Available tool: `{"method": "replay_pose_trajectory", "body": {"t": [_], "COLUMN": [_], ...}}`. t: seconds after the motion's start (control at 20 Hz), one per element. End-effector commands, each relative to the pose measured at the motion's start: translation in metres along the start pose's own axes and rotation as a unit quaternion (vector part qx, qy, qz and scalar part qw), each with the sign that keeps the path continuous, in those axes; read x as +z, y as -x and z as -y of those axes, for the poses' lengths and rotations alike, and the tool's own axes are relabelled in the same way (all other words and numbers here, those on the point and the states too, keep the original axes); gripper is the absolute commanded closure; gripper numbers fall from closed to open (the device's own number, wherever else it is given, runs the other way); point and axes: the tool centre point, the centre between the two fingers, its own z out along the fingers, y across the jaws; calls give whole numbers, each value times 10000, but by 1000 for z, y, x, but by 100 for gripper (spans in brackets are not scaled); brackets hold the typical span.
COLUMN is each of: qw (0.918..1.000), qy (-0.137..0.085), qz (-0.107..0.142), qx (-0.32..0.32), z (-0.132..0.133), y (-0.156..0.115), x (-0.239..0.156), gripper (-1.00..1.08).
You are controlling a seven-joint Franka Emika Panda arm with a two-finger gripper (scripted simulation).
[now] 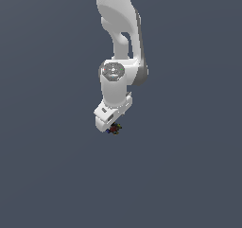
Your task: Pick up the object and move it to a goal position.
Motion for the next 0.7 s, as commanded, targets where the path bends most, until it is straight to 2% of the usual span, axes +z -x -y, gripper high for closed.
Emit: {"method": "replay_pose_trajectory", "body": {"t": [0.0,0.25,0.65], "qw": [9994,9944,9806], "qy": [14,41,80], "qz": [-9,-31,-65], "qx": [-359,-1057,-1957], "z": [-1,-2,-4], "y": [2,5,8], "x": [4,11,19], "gripper": [-92,-92,-92]}}
